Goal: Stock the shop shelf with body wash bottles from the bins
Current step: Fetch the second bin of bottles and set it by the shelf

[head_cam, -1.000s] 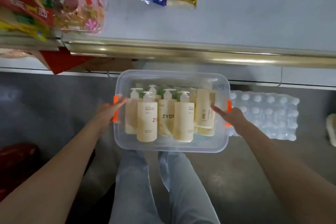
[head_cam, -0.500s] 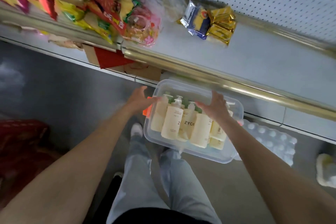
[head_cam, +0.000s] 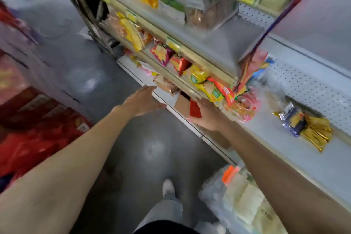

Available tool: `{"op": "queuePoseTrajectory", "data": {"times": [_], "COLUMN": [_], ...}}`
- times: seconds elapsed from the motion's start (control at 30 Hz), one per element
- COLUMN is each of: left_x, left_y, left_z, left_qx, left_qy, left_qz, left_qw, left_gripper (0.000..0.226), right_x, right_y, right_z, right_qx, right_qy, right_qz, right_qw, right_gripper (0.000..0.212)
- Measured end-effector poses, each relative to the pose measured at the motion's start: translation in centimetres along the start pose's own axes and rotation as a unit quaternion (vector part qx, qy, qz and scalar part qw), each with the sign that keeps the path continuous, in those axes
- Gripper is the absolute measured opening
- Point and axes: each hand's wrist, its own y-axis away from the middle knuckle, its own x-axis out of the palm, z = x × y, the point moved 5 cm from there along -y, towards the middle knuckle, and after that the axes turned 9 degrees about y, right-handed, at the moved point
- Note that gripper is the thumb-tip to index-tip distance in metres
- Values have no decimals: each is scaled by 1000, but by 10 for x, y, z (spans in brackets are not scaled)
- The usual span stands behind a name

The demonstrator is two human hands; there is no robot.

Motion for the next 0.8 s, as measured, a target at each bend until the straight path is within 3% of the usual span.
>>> {"op": "queuePoseTrajectory", "data": {"times": [0.2, 0.33, 0.5, 0.63, 0.8], "left_x": [-139, -216, -293, -350, -443], "left_y": [20, 34, 29, 10, -33], "left_z": [90, 133, 181, 221, 269], "left_qx": [-59, -76, -111, -131, -172], "left_qy": [-16, -40, -71, -97, -85], "left_qz": [-104, -173, -209, -219, -251], "left_qw": [993, 981, 969, 962, 949], "left_gripper": [84, 81, 84, 84, 83], "right_x": [-82, -130, -179, -210, -262], "right_y": [-95, -146, -199, -245, -333], "right_z": [154, 239, 338, 408, 488], "right_qx": [-163, -216, -289, -340, -376], "right_qy": [48, 116, 154, 220, 262], "right_qz": [-28, -37, -40, -63, -77], "right_qw": [985, 969, 944, 912, 885], "right_gripper": [87, 93, 108, 93, 94]}}
